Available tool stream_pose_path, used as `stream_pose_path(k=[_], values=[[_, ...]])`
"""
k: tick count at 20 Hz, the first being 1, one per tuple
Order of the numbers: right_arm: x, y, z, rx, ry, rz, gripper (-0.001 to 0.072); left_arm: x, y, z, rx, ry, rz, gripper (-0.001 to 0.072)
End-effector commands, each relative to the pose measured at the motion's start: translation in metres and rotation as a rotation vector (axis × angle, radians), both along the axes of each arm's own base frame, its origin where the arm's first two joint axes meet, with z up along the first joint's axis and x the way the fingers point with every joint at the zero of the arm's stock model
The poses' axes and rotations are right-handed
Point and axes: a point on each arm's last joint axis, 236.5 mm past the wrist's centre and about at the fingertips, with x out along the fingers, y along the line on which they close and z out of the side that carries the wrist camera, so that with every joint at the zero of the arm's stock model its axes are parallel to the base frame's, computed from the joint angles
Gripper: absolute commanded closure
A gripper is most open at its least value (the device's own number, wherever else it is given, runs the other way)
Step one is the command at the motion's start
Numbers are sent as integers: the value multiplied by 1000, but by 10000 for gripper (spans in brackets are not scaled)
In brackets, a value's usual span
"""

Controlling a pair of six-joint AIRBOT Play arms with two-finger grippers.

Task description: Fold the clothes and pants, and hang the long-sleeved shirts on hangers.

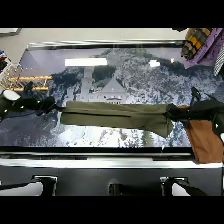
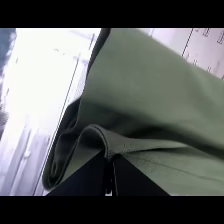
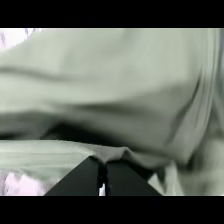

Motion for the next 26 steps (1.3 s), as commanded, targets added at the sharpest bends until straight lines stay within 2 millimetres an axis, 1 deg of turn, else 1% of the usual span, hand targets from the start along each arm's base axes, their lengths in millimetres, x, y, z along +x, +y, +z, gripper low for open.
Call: stream_pose_path(k=[1,3,5,7,8,9,10,11,12,13,14,15,16,17,18,19,20,21,23,26], values=[[37,-12,-14,-13,-12,0,685,31,-15,-21,-5,22,-51,695],[52,-15,-19,-9,-9,1,685,39,-22,-29,-7,34,-72,695],[58,-16,-31,-1,17,4,684,41,-26,-41,-2,60,-75,695],[56,-16,-46,13,58,0,683,38,-29,-51,-5,86,-85,695],[54,-14,-51,21,76,4,672,36,-29,-53,-7,95,-89,695],[51,-13,-52,27,88,10,562,35,-29,-52,-8,96,-88,691],[48,-11,-49,35,99,17,425,37,-26,-49,0,89,-88,662],[45,-12,-41,36,106,38,277,38,-21,-43,19,79,-97,553],[43,-18,-29,33,98,53,227,39,-16,-34,48,69,-114,460],[44,-31,-15,13,71,51,217,40,-7,-23,86,60,-134,429],[44,-50,-4,-21,46,27,209,40,1,-8,128,47,-155,396],[43,-71,3,-42,27,-14,137,40,10,8,177,35,-176,374],[38,-86,3,-37,36,-48,85,39,18,24,218,24,-182,373],[31,-98,-2,-20,60,-72,55,38,24,42,256,6,-179,353],[26,-103,-8,8,80,-77,37,38,28,58,281,-19,-180,222],[23,-102,-14,37,94,-71,33,38,30,74,295,-49,-173,120],[22,-101,-21,52,107,-59,28,36,31,88,303,-70,-160,91],[20,-98,-28,66,124,-39,27,33,32,100,309,-89,-148,91],[19,-95,-42,85,146,-17,27,27,32,117,307,-107,-123,91],[21,-89,-57,134,160,-5,27,18,30,128,306,-107,-122,91]])
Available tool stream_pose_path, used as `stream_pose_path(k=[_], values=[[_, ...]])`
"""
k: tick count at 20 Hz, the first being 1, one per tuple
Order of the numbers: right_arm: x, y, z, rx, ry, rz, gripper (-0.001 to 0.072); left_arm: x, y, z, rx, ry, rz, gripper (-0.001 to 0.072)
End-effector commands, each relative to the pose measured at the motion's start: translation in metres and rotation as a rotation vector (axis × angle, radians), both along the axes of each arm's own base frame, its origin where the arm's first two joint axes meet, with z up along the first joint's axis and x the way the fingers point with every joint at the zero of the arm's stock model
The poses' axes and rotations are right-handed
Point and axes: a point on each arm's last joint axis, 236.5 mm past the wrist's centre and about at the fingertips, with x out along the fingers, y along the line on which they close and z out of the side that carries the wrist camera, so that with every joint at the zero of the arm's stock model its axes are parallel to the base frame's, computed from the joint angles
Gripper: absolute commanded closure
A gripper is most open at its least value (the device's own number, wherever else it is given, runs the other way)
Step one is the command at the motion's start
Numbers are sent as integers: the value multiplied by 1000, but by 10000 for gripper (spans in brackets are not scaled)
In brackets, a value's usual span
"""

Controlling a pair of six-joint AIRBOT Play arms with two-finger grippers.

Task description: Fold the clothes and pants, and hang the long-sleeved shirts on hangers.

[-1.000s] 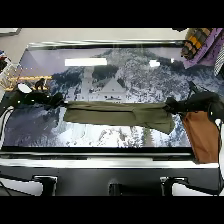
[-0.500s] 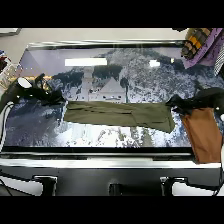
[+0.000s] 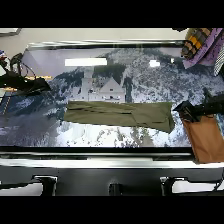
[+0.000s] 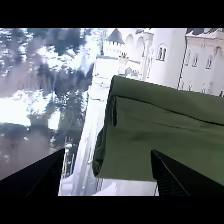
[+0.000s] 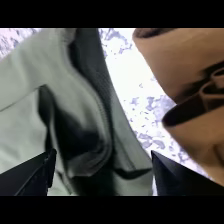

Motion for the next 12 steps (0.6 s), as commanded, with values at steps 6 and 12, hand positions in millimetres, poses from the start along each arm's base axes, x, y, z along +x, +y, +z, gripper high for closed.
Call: stream_pose_path(k=[6,12], values=[[4,22,-28,158,27,13,28,-17,1,15,7,24,13,92],[0,62,-40,158,61,88,46,-13,2,8,6,27,17,92]])
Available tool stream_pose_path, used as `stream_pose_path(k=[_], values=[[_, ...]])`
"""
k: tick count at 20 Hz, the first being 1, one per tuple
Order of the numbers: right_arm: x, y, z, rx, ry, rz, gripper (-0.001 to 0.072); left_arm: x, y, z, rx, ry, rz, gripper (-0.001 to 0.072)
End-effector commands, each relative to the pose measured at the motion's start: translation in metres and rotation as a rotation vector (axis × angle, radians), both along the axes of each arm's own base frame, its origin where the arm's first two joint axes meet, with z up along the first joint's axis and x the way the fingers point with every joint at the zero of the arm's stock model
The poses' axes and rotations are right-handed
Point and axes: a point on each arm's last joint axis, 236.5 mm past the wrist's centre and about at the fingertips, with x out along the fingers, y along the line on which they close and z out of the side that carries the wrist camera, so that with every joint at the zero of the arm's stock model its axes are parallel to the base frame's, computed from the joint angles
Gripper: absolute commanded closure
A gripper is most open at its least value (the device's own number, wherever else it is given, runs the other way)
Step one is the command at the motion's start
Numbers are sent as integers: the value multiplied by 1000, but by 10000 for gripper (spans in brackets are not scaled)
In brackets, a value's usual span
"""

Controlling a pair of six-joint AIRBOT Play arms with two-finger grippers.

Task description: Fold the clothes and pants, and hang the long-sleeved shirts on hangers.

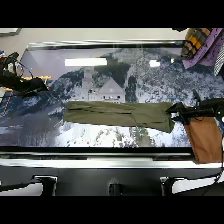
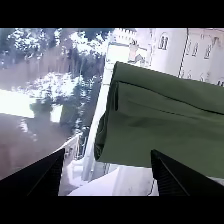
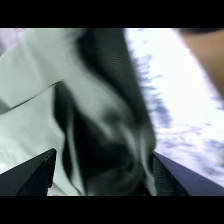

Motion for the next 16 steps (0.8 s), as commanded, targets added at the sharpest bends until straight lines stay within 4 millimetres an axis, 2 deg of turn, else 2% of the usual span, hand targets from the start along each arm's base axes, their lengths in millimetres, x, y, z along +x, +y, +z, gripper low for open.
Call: stream_pose_path(k=[1,2,3,4,5,6,7,8,9,11,13,14,16], values=[[0,25,-9,-18,6,61,60,2,1,-2,0,2,3,92],[0,31,-10,-25,10,77,78,2,1,-3,0,2,3,92],[-1,33,-13,-41,19,86,211,2,1,-3,0,2,3,93],[-1,34,-15,-59,28,88,259,2,1,-3,0,2,3,97],[-1,34,-15,-64,31,86,489,2,1,-4,-2,5,6,104],[0,32,-12,-69,25,75,680,2,0,-5,-9,10,14,119],[3,30,-6,-77,13,62,683,2,-3,-8,-21,19,15,210],[7,29,4,-84,-1,46,683,2,-8,-12,-46,29,12,558],[11,27,17,-89,-15,20,683,3,-17,-17,-87,42,7,695],[16,28,51,-92,-51,3,684,4,-44,-33,-175,76,-13,694],[13,30,84,-89,-60,8,684,10,-81,-52,-259,91,-37,694],[9,30,99,-93,-55,13,684,14,-105,-62,-303,88,-48,694],[6,32,128,-99,-69,25,684,18,-165,-85,-396,101,-80,694]])
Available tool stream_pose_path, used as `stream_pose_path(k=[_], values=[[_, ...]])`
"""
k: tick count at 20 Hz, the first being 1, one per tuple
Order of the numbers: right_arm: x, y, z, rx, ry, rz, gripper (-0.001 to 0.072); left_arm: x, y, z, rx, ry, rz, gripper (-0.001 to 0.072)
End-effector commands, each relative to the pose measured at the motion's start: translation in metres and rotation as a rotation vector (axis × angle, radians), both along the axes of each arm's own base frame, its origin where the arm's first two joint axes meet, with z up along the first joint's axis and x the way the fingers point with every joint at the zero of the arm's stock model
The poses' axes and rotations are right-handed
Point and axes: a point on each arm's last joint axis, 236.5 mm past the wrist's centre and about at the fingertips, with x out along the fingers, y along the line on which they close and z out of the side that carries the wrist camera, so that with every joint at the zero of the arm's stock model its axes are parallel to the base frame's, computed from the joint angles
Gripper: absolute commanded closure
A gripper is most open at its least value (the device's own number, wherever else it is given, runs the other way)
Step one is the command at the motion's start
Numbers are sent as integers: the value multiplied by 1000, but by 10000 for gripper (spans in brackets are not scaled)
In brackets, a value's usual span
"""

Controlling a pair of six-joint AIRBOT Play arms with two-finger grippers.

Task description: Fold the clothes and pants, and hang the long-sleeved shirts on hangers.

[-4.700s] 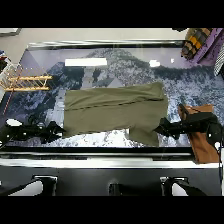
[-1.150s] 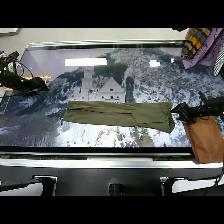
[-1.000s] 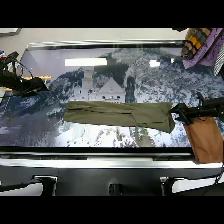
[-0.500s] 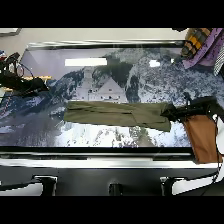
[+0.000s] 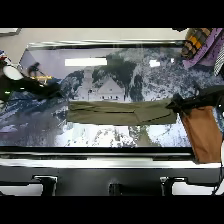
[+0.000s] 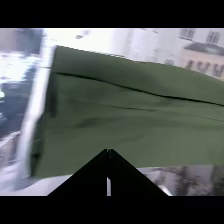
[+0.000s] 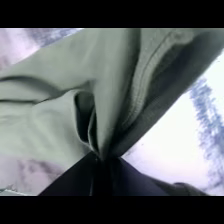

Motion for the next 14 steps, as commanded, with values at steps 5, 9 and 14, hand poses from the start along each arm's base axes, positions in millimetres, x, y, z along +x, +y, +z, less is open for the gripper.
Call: stream_pose_path(k=[5,9,14], values=[[-9,-3,109,-67,-90,-17,684,-15,-213,-72,-322,91,-76,694],[-16,-5,144,-101,-120,-7,684,-38,-289,-93,-431,130,-65,694],[-25,-5,158,-126,-134,-2,684,-51,-356,-90,-515,103,-101,694]])
